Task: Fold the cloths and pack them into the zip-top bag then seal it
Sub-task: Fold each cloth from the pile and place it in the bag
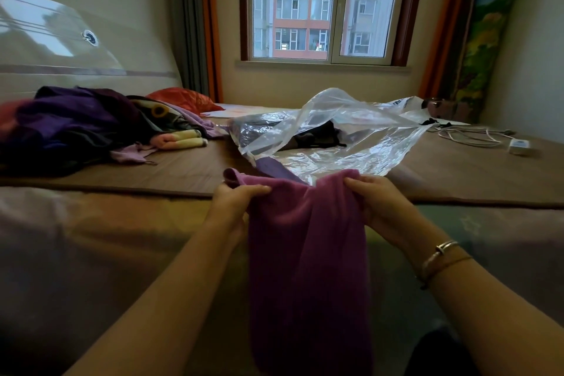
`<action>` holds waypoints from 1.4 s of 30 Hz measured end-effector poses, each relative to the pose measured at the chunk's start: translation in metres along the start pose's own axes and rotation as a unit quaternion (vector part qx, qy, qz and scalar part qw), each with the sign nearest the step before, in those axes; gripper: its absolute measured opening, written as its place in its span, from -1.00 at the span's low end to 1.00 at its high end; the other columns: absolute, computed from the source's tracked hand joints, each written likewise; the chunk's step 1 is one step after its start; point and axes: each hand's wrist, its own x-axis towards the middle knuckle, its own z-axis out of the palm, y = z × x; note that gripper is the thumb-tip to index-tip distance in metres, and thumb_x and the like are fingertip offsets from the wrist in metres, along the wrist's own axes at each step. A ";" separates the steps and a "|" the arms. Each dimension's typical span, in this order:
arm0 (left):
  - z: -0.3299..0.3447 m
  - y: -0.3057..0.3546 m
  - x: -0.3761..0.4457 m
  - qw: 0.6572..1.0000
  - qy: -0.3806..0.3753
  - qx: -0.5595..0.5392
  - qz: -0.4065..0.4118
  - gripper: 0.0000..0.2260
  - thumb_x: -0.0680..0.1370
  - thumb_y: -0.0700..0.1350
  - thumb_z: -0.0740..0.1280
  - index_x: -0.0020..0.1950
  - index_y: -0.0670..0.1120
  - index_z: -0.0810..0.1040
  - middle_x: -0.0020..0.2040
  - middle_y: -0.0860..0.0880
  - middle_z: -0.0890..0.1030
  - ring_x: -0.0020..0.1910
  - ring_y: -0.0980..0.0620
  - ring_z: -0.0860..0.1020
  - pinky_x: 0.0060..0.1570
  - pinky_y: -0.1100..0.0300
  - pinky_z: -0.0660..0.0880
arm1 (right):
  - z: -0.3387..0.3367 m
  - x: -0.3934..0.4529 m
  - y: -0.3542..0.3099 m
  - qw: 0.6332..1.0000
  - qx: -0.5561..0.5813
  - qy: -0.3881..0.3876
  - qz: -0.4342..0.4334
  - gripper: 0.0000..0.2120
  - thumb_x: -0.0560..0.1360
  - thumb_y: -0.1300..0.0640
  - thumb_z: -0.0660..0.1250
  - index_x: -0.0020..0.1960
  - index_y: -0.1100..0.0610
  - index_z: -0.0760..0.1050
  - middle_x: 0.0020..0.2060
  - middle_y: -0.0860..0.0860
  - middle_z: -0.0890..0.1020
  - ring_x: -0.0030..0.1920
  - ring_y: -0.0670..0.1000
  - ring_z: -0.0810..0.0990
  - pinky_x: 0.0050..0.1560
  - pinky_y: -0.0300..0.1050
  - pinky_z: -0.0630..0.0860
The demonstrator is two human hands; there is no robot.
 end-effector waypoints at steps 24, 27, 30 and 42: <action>-0.025 -0.070 0.053 0.889 0.076 0.430 0.142 -0.45 0.38 -0.15 0.47 0.31 -0.21 0.37 0.08 -0.08 0.47 -0.02 -0.03 0.52 -0.15 0.30 0.40 | 0.004 0.026 0.014 0.988 0.149 0.012 0.028 -0.44 0.45 0.49 -0.02 0.40 0.18 0.26 0.19 0.28 0.51 0.04 0.16 0.54 -0.07 0.01 0.55; -0.027 -0.062 0.044 0.868 0.048 0.483 0.107 -0.75 0.47 -0.17 0.39 0.11 -0.23 0.52 -0.05 -0.11 0.55 -0.15 -0.07 0.55 -0.30 0.23 0.36 | 0.003 0.019 0.013 0.998 0.061 -0.003 0.016 -0.45 0.47 0.52 -0.04 0.34 0.11 0.31 0.00 0.19 0.54 -0.11 0.09 0.55 -0.24 -0.03 0.56; -0.028 -0.041 0.038 0.910 0.043 0.412 0.025 -0.68 0.42 -0.25 0.44 0.13 -0.28 0.51 0.01 -0.24 0.60 -0.06 -0.18 0.60 -0.19 0.07 0.53 | -0.004 0.014 0.011 0.996 -0.073 0.048 -0.004 -0.61 0.51 0.48 0.04 0.19 0.16 0.43 -0.17 0.11 0.55 -0.23 0.02 0.53 -0.32 -0.09 0.50; -0.045 0.049 -0.005 0.992 -0.079 0.058 0.079 -0.82 0.61 -0.22 0.20 0.12 -0.06 0.55 -0.12 -0.03 0.57 -0.23 0.09 0.50 -0.33 0.24 0.46 | -0.044 -0.009 -0.011 0.975 -0.055 0.195 -0.093 -0.61 0.49 0.10 0.40 0.22 0.20 0.35 0.00 0.12 0.52 -0.12 -0.02 0.54 -0.26 -0.17 0.50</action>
